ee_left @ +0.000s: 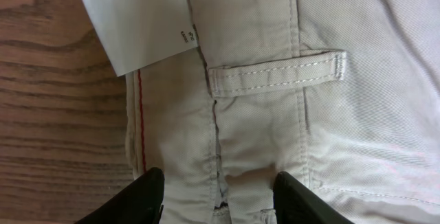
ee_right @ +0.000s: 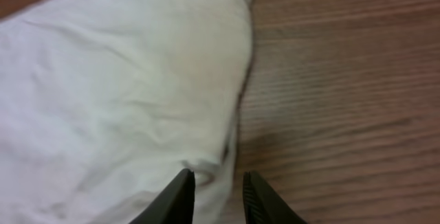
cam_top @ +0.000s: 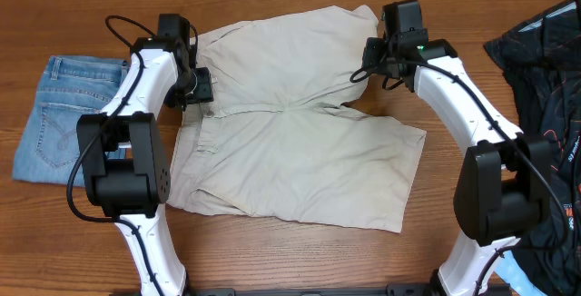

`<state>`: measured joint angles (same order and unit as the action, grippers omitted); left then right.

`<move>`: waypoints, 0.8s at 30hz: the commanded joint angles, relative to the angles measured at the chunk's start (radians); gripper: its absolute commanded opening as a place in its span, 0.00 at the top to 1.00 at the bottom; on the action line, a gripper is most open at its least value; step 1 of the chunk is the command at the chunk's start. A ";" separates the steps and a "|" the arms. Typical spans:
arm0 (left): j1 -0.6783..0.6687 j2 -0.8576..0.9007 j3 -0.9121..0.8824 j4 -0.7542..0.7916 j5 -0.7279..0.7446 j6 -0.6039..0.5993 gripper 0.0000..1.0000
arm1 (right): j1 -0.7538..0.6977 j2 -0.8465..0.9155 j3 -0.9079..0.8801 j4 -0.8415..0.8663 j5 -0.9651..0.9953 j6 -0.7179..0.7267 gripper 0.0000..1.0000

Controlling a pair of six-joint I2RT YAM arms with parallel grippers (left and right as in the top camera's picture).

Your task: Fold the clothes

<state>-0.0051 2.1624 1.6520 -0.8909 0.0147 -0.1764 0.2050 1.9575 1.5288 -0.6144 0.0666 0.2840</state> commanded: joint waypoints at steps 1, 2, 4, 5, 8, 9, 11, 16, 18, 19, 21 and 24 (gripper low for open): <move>-0.001 0.009 0.019 0.002 0.005 -0.004 0.43 | -0.021 0.000 -0.003 -0.009 0.113 0.002 0.67; -0.001 0.009 0.019 0.003 0.005 -0.005 0.39 | -0.031 0.002 -0.003 0.000 0.128 0.001 0.64; -0.002 0.009 0.019 0.014 0.012 -0.008 0.36 | -0.050 0.009 -0.003 0.008 0.126 0.001 0.61; -0.003 0.009 0.019 0.024 0.022 -0.007 0.35 | -0.063 0.014 -0.003 0.010 0.116 0.001 0.61; -0.003 0.009 0.019 0.044 0.059 -0.008 0.35 | -0.107 0.052 -0.003 0.032 0.018 0.001 0.61; -0.003 0.009 0.019 0.051 0.069 -0.008 0.35 | -0.123 0.073 -0.003 0.054 -0.040 0.001 0.61; -0.003 0.009 0.019 0.064 0.097 -0.011 0.35 | -0.146 0.114 -0.003 0.108 -0.129 -0.004 0.61; -0.010 0.009 0.019 0.110 0.140 -0.011 0.34 | -0.166 0.208 -0.003 0.246 -0.168 -0.006 0.62; -0.014 0.009 0.019 0.129 0.140 -0.011 0.34 | -0.164 0.235 -0.003 0.295 -0.214 -0.035 0.61; -0.016 0.009 0.019 0.136 0.140 -0.011 0.34 | -0.161 0.247 -0.003 0.316 -0.235 -0.047 0.61; -0.021 0.009 0.019 0.148 0.140 -0.011 0.34 | -0.153 0.270 -0.003 0.347 -0.257 -0.051 0.59; -0.030 0.009 0.019 0.153 0.140 -0.011 0.33 | -0.135 0.305 -0.003 0.380 -0.283 -0.052 0.57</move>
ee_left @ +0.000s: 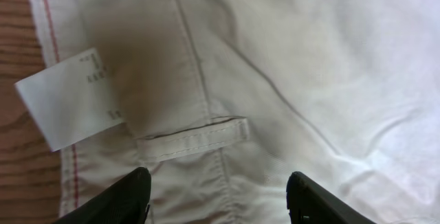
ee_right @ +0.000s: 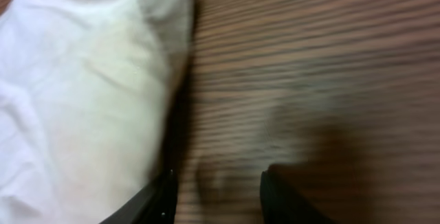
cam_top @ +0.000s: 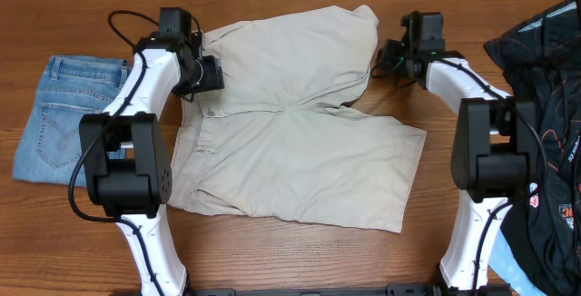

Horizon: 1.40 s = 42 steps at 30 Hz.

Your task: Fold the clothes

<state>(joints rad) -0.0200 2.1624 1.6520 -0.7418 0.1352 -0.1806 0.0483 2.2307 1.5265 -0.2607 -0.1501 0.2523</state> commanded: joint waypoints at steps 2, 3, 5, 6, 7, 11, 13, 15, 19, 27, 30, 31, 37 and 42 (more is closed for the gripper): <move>-0.017 0.009 0.019 0.003 0.019 -0.007 0.33 | 0.031 0.049 -0.001 0.048 -0.092 -0.021 0.56; -0.018 0.009 0.019 0.003 0.019 -0.007 0.33 | 0.037 0.056 -0.001 0.061 -0.115 -0.021 0.55; -0.019 0.009 0.019 0.003 0.019 -0.007 0.33 | 0.045 0.068 -0.001 0.087 -0.162 -0.022 0.52; -0.020 0.009 0.019 0.002 0.019 -0.007 0.33 | 0.048 0.070 -0.001 0.096 -0.180 -0.021 0.49; -0.020 0.009 0.019 -0.001 0.019 -0.007 0.33 | 0.050 0.070 -0.001 0.106 -0.198 -0.020 0.46; -0.020 0.009 0.019 -0.011 0.015 -0.007 0.33 | 0.048 0.069 0.000 0.155 -0.292 -0.019 0.41; -0.020 0.009 0.019 -0.012 0.012 -0.006 0.33 | 0.046 0.069 0.000 0.167 -0.316 -0.016 0.42; -0.020 0.009 0.019 -0.012 0.012 -0.006 0.33 | 0.046 0.069 0.000 0.164 -0.315 -0.016 0.46; -0.020 0.009 0.019 -0.012 0.012 -0.006 0.33 | 0.048 0.069 0.000 0.131 -0.303 -0.016 0.74; -0.020 0.009 0.019 -0.014 0.012 -0.007 0.33 | 0.040 0.065 0.000 0.018 -0.199 0.027 0.96; -0.020 0.009 0.019 -0.017 0.012 -0.006 0.33 | 0.023 0.039 0.000 -0.015 -0.111 0.079 0.96; -0.020 0.009 0.019 -0.019 0.012 -0.006 0.33 | 0.014 0.016 0.000 -0.027 -0.090 0.078 0.96; -0.020 0.009 0.019 -0.020 0.012 -0.007 0.33 | -0.004 -0.165 0.000 -0.141 0.077 0.079 0.96; -0.020 0.009 0.019 -0.019 0.012 -0.007 0.33 | 0.002 -0.272 0.000 -0.275 0.112 0.078 0.96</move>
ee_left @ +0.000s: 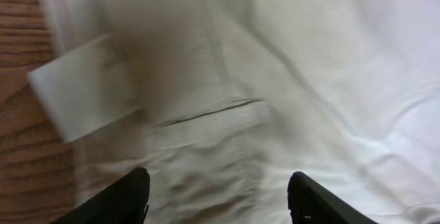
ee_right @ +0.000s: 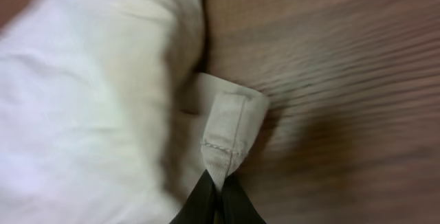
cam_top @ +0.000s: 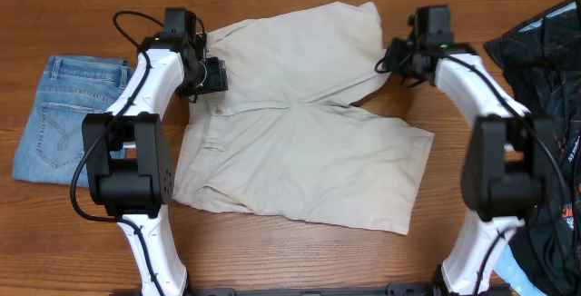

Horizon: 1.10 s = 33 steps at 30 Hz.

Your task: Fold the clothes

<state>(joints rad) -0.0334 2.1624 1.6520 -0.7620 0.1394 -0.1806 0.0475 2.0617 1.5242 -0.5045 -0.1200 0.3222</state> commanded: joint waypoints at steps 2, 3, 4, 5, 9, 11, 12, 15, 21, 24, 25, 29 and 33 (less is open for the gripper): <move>-0.006 0.009 0.019 0.001 0.008 -0.007 0.32 | 0.003 -0.110 0.003 -0.079 0.082 0.008 0.94; -0.006 0.009 0.019 0.000 0.008 -0.007 0.33 | 0.003 -0.110 0.003 -0.109 0.082 0.009 0.93; -0.006 0.009 0.019 0.000 0.008 -0.006 0.33 | 0.003 -0.109 0.002 -0.149 0.082 0.008 0.93; -0.006 0.009 0.019 -0.001 0.008 -0.006 0.33 | 0.003 -0.107 0.001 -0.195 0.083 0.008 0.93; -0.006 0.009 0.019 0.000 0.008 -0.006 0.33 | 0.003 -0.105 0.001 -0.343 0.145 0.009 0.92; -0.006 0.009 0.019 0.000 0.008 -0.006 0.33 | 0.003 -0.105 0.001 -0.383 0.204 0.009 0.87; -0.006 0.009 0.019 0.000 0.008 -0.006 0.32 | 0.002 -0.105 0.001 -0.397 0.242 0.010 0.80; -0.006 0.009 0.019 0.000 0.008 -0.006 0.31 | -0.003 -0.105 0.001 -0.406 0.352 0.017 0.75; -0.006 0.009 0.019 0.000 0.008 -0.007 0.30 | -0.017 -0.105 0.001 -0.391 0.368 0.019 0.63; -0.006 0.009 0.019 0.000 0.008 -0.007 0.30 | -0.018 -0.105 0.001 -0.370 0.301 0.018 0.63; -0.006 0.009 0.019 0.000 0.008 -0.007 0.30 | -0.018 -0.105 0.001 -0.355 0.266 0.009 0.63; -0.006 0.009 0.019 0.000 0.011 -0.007 0.30 | -0.018 -0.097 0.001 -0.254 -0.001 -0.161 0.73; -0.006 0.009 0.019 0.000 0.011 -0.007 0.29 | -0.017 -0.067 0.001 -0.257 -0.019 -0.175 0.78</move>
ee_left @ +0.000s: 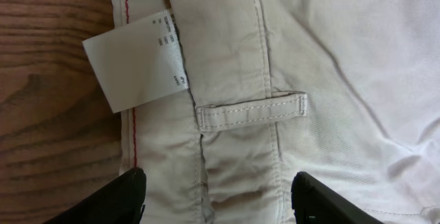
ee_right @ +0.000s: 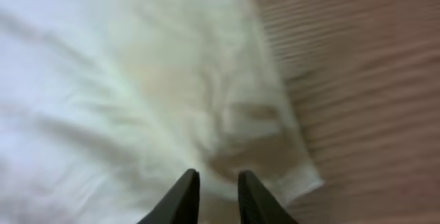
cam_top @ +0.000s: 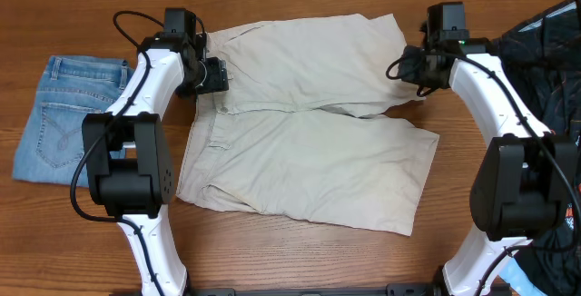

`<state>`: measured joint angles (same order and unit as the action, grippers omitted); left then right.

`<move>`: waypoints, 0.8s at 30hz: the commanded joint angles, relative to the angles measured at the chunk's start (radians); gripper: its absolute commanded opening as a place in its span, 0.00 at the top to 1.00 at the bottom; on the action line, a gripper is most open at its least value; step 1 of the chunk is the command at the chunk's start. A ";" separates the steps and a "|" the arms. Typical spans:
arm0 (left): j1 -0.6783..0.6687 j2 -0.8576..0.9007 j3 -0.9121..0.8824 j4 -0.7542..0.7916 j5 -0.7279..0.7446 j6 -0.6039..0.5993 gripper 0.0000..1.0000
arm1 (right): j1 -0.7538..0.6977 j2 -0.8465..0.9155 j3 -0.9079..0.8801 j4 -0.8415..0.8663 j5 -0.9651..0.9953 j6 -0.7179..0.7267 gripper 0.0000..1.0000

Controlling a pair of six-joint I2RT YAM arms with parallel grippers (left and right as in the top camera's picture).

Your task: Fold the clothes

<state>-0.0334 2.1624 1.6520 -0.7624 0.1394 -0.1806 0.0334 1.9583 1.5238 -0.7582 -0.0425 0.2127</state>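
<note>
Beige shorts [cam_top: 309, 142] lie spread flat on the wooden table [cam_top: 272, 260], with the waistband at the left and the legs pointing right. My left gripper [cam_top: 211, 76] hovers over the waistband with its jaws wide open. The left wrist view shows my left gripper [ee_left: 218, 183] above a belt loop [ee_left: 251, 109] and a white label [ee_left: 137, 59]. My right gripper [cam_top: 416, 67] is at the hem end of the far leg. In the right wrist view my right gripper [ee_right: 218, 183] has its jaws a little apart over the blurred fabric by the hem corner [ee_right: 302, 179].
Folded blue jeans [cam_top: 54, 119] lie at the left edge of the table. A dark garment [cam_top: 549, 51] is heaped at the right, close behind my right arm. Bare wood shows along the front of the table.
My right gripper was shut on the hem of the far leg and is now open over it. That leg's hem lies farther right and flatter. My left gripper stays open over the waistband.
At first both grippers were open, left on the waistband, right at the far leg's edge. Then the right one stood beside the fabric over bare wood. Then it was shut on the hem. Now the leg lies stretched to the right and the hem is let go.
</note>
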 commanded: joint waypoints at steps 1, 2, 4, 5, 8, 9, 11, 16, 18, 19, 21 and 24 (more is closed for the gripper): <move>-0.006 0.009 0.019 0.000 0.011 -0.007 0.29 | -0.003 0.050 0.002 -0.006 -0.095 -0.065 0.78; -0.006 0.009 0.019 0.000 0.011 -0.007 0.29 | -0.003 0.067 0.001 -0.007 -0.094 -0.065 0.78; -0.006 0.009 0.019 0.001 0.011 -0.007 0.29 | -0.003 0.108 0.001 -0.004 -0.093 -0.065 0.78; -0.006 0.009 0.019 0.001 0.011 -0.007 0.29 | -0.003 0.127 0.001 -0.002 -0.093 -0.066 0.79; -0.006 0.009 0.019 0.001 0.011 -0.006 0.28 | -0.003 0.179 0.001 0.015 -0.089 -0.065 0.79; -0.006 0.009 0.019 0.002 0.010 -0.006 0.28 | -0.003 0.193 0.001 0.024 -0.089 -0.065 0.79; -0.006 0.009 0.019 0.006 0.010 -0.006 0.28 | -0.003 0.216 0.001 0.044 -0.065 -0.064 0.79; -0.006 0.009 0.019 0.011 0.007 -0.006 0.28 | -0.003 0.249 0.001 0.100 0.106 -0.052 0.78; -0.006 0.009 0.019 0.011 0.007 -0.006 0.28 | -0.003 0.257 0.001 0.123 0.156 -0.052 0.70; -0.006 0.009 0.019 0.011 0.007 -0.006 0.28 | -0.003 0.258 0.001 0.130 0.172 -0.052 0.68; -0.006 0.009 0.019 0.011 0.007 -0.006 0.28 | -0.003 0.259 0.001 0.147 0.216 -0.053 0.65; -0.006 0.009 0.019 0.010 0.007 -0.006 0.28 | -0.003 0.259 0.002 0.188 0.274 -0.053 0.60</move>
<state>-0.0334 2.1624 1.6520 -0.7540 0.1394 -0.1806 0.0402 2.1765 1.5284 -0.5869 0.1005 0.1570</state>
